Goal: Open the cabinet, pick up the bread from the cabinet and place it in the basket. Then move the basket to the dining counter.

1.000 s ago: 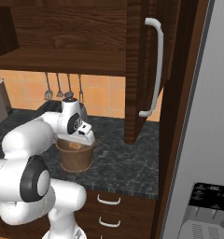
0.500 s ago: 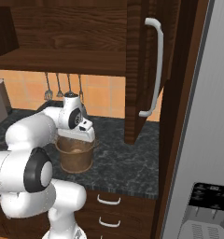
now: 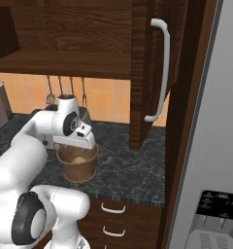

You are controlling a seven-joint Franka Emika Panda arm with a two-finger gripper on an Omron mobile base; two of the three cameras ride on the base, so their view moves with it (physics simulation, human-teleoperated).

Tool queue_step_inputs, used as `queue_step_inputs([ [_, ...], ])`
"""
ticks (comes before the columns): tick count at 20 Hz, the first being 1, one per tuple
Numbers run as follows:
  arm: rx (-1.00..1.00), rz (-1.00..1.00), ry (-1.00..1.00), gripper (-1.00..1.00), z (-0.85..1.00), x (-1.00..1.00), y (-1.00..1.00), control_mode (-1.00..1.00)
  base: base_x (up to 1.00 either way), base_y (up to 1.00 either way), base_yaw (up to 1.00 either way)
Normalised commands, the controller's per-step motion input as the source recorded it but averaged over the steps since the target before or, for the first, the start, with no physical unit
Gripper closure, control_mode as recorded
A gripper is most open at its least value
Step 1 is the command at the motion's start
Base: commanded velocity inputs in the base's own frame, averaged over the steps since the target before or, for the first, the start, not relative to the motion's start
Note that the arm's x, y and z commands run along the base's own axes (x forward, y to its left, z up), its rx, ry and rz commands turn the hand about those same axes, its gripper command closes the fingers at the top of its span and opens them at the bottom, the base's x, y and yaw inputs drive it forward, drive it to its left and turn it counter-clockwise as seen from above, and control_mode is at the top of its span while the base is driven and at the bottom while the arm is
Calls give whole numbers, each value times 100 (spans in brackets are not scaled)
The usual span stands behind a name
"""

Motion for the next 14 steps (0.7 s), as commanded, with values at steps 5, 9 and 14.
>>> queue_step_inputs([
  [5, 1, -7, -1, -100, 38, -53, -33, -100, 0, 0, 0],
  [9, 4, -18, 0, -100, 16, -35, -11, -100, 0, 0, 0],
  [14, 0, -26, -1, -100, -14, -11, 0, -100, 0, 0, 0],
])
